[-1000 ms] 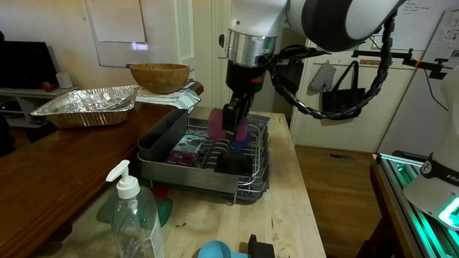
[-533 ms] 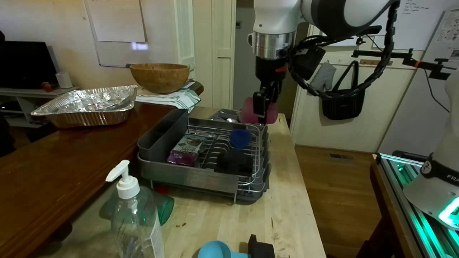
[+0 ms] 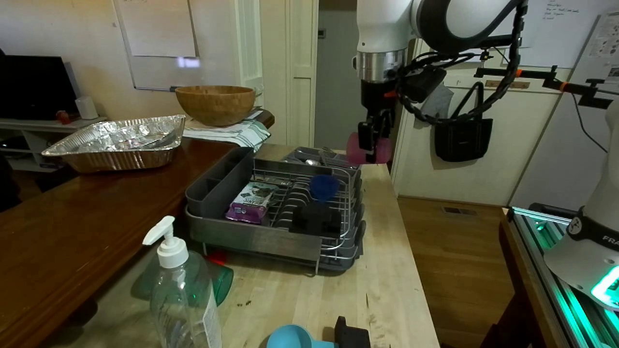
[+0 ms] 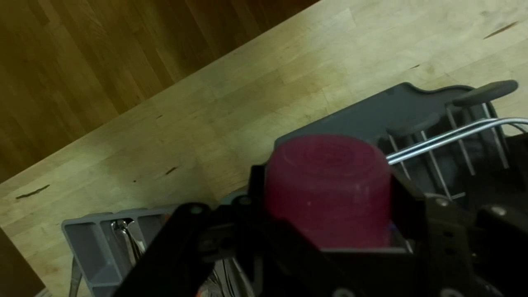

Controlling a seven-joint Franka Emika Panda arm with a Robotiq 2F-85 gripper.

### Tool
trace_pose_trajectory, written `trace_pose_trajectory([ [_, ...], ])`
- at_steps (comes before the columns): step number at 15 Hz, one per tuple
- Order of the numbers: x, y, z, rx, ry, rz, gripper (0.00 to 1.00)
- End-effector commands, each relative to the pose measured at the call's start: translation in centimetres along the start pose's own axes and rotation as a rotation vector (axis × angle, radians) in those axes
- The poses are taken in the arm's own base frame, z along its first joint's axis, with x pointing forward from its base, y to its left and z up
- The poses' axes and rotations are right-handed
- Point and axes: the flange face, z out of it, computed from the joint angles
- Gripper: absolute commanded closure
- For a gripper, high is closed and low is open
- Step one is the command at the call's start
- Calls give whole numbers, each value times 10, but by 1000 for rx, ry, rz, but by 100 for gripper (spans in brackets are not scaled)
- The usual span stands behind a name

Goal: Place the cup upside down on the dishrack.

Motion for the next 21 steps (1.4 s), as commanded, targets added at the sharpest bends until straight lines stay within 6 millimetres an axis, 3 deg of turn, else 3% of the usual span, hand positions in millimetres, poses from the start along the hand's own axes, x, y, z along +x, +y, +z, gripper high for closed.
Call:
trace_pose_trajectory([
  [1,2,6,1,0,-5,3,30],
  [14,1,0,-1,0,1,-7,30],
  [15,1,0,-1,0,1,-7,55],
  [21,49,2,2,-7,55,-32,55],
])
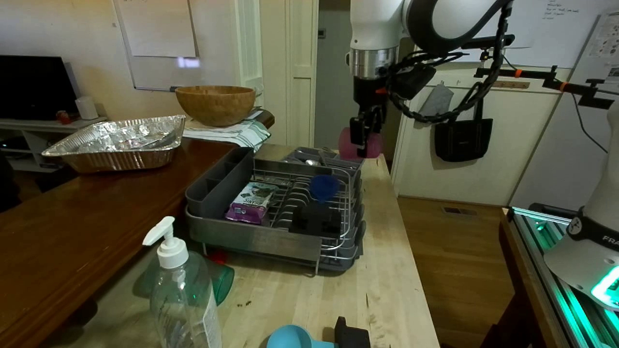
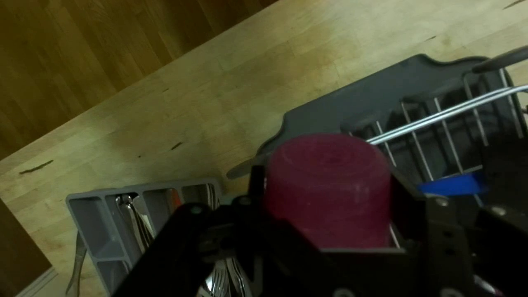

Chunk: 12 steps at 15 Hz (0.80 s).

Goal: Place the cup upside down on the dishrack.

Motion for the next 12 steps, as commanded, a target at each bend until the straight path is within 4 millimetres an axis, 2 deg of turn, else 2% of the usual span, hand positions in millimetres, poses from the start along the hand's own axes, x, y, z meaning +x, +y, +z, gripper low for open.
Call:
trace_pose_trajectory([
  [1,37,-8,9,0,25,-30,55],
  [7,97,-43,20,40,95,-156,55],
  [12,152,-49,49,27,42,-172,55],
])
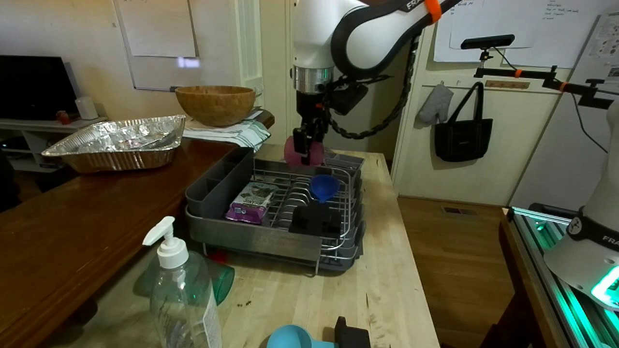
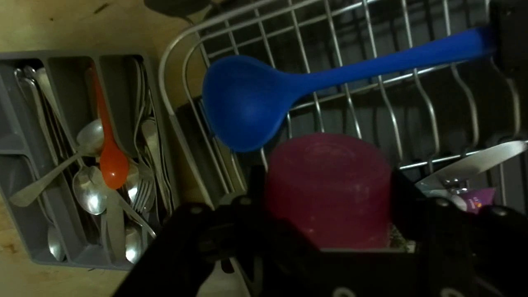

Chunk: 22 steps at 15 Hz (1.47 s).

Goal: Place the cup upside down on the dishrack.

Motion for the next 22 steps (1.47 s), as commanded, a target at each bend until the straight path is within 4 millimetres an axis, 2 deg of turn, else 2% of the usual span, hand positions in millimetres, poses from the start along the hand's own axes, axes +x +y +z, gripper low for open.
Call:
trace_pose_trajectory([
  [1,42,3,27,-26,-56,-16,55],
  [5,66,3,49,-29,-90,-68,55],
  [10,89,4,63,63,-79,-201,55],
  [13,97,13,73,141,-88,-252,55],
  [17,101,23,91,151,-129,-252,55],
  [19,101,21,98,139,-153,-253,55],
  [20,100,18,97,132,-163,-257,12],
  [22,101,15,89,118,-143,-261,1],
])
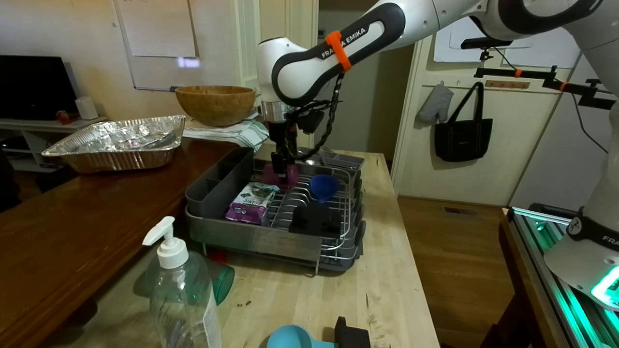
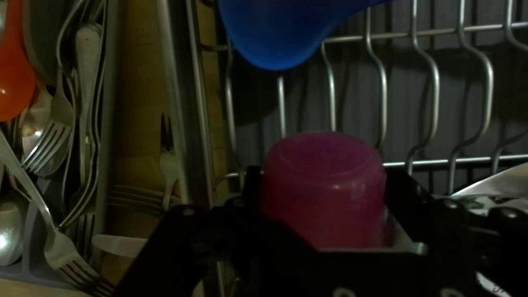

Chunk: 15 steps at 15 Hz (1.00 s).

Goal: Place the cup upside down on the dishrack.

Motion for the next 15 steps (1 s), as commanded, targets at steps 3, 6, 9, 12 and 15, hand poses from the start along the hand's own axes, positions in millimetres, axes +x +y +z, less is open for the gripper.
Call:
trace_pose_trajectory([
  [3,7,-10,-29,-27,30,-15,0],
  [6,-4,-10,-66,-108,47,43,0],
  [9,-15,-4,-94,-146,83,6,0],
  [12,-29,-1,-113,-105,207,-35,0],
  [15,-49,1,-121,-81,278,6,0],
])
